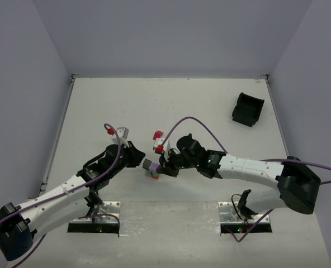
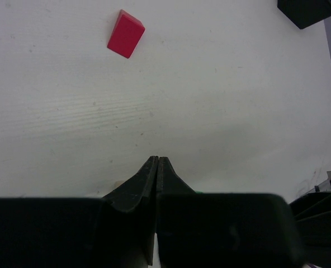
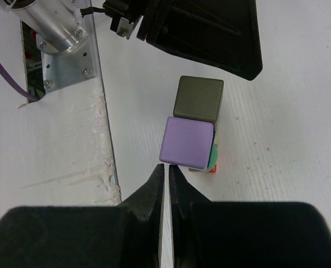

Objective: Build the wood block tower

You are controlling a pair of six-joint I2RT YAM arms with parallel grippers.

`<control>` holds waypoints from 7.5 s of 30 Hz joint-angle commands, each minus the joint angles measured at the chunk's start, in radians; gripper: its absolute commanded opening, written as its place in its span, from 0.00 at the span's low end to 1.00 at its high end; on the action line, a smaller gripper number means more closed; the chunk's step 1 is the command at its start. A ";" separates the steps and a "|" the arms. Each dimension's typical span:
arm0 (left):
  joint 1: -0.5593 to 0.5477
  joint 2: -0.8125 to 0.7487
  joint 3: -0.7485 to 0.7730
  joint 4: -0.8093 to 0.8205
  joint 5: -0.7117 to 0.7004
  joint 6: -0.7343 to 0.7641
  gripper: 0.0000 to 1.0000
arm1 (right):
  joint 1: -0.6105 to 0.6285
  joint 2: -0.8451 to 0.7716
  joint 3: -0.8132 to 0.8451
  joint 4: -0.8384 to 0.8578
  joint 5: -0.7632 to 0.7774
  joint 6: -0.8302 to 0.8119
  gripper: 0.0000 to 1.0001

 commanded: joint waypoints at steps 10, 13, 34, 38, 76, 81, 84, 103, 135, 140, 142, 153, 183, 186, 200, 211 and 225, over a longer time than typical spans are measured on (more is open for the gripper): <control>-0.012 -0.083 0.161 -0.262 -0.334 -0.163 0.35 | 0.006 -0.262 -0.100 -0.085 0.188 0.033 0.17; -0.012 -0.093 0.223 -0.325 -0.385 -0.170 0.70 | 0.005 -0.361 -0.111 -0.136 0.509 0.098 0.35; -0.010 -0.085 0.394 -0.538 -0.626 -0.162 1.00 | -0.400 -0.208 0.121 -0.145 0.240 -0.092 0.99; -0.010 -0.105 0.377 -0.530 -0.614 -0.154 1.00 | -0.465 -0.057 0.256 -0.155 -0.015 -0.302 0.99; -0.011 0.004 0.315 -0.375 -0.583 -0.010 1.00 | -0.450 1.055 1.261 -1.020 -0.490 -1.460 0.99; -0.010 0.021 0.312 -0.361 -0.567 0.005 1.00 | -0.448 1.012 1.199 -1.040 -0.510 -1.487 0.99; -0.010 0.031 0.312 -0.352 -0.554 0.016 1.00 | -0.448 1.007 1.181 -1.044 -0.534 -1.492 0.93; -0.011 0.065 0.309 -0.334 -0.523 0.030 1.00 | -0.445 0.964 1.120 -0.966 -0.522 -1.403 0.44; -0.010 0.148 0.438 -0.177 -0.747 0.003 1.00 | -0.448 0.341 0.647 -0.413 0.034 -0.372 0.00; -0.009 0.114 0.396 -0.104 -0.715 0.049 1.00 | -0.447 0.180 0.540 -0.424 0.072 -0.314 0.01; -0.009 0.095 0.367 -0.093 -0.693 0.050 1.00 | -0.446 0.144 0.515 -0.445 0.082 -0.276 0.02; -0.009 0.050 0.287 -0.209 -0.696 -0.068 1.00 | -0.242 0.065 0.520 -0.552 0.323 -0.175 0.02; -0.009 0.015 0.257 -0.297 -0.763 -0.193 1.00 | 0.134 0.093 0.389 -0.233 0.467 0.115 0.00; -0.009 0.019 0.259 -0.297 -0.758 -0.190 1.00 | 0.142 0.107 0.400 -0.246 0.477 0.113 0.00; -0.009 0.019 0.260 -0.295 -0.756 -0.187 1.00 | 0.163 0.167 0.435 -0.250 0.483 0.109 0.01; -0.009 0.021 0.260 -0.293 -0.753 -0.178 1.00 | 0.164 0.184 0.431 -0.242 0.476 0.112 0.02; -0.009 0.016 0.259 -0.287 -0.739 -0.171 1.00 | 0.164 0.194 0.426 -0.233 0.469 0.108 0.05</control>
